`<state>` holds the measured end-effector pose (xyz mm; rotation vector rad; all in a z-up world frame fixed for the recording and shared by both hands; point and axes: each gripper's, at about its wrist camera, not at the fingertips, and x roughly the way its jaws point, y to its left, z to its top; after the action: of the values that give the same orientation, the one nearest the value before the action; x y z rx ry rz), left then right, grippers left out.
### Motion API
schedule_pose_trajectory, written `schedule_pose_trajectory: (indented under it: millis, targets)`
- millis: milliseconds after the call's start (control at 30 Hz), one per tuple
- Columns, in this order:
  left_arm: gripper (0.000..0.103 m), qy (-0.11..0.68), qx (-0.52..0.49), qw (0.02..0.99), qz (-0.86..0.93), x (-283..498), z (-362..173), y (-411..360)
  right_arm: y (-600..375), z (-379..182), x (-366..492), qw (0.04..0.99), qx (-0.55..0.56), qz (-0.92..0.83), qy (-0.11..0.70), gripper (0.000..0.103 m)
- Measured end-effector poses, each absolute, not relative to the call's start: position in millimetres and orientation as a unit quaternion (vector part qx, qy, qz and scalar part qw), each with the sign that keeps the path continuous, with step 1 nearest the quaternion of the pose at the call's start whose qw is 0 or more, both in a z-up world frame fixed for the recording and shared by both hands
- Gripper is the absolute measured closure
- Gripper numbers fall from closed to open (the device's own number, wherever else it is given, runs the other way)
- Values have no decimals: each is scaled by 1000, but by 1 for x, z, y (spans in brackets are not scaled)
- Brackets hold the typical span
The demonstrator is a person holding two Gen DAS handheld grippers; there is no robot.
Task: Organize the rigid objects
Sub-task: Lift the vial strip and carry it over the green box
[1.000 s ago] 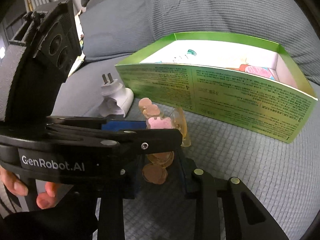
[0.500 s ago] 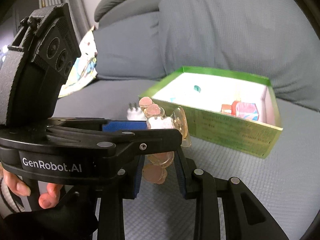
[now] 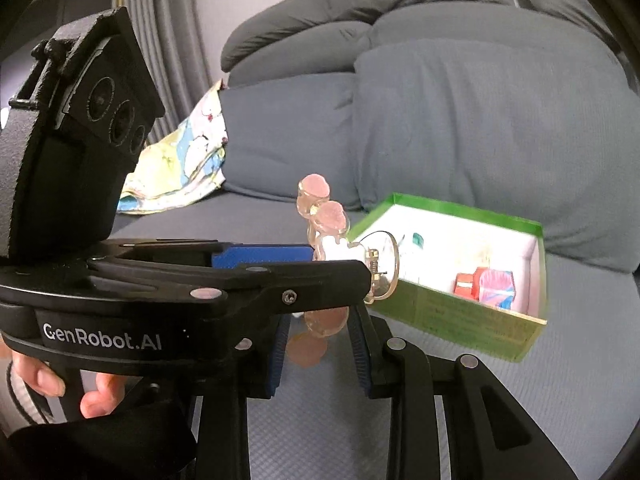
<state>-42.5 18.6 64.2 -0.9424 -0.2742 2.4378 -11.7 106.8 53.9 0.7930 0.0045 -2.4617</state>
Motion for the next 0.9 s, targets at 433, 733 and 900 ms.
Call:
schedule_pose_trajectory:
  millis: [433, 733, 900]
  targets:
    - [62, -93, -315, 258, 909, -59, 94, 14, 99, 84, -21, 275, 263, -925, 17, 72]
    - [62, -86, -303, 257, 914, -88, 112, 13, 97, 101, -48, 272, 246, -930, 23, 72]
    - [62, -81, -301, 257, 915, -107, 116, 16, 101, 107, -65, 271, 238, -932, 17, 72]
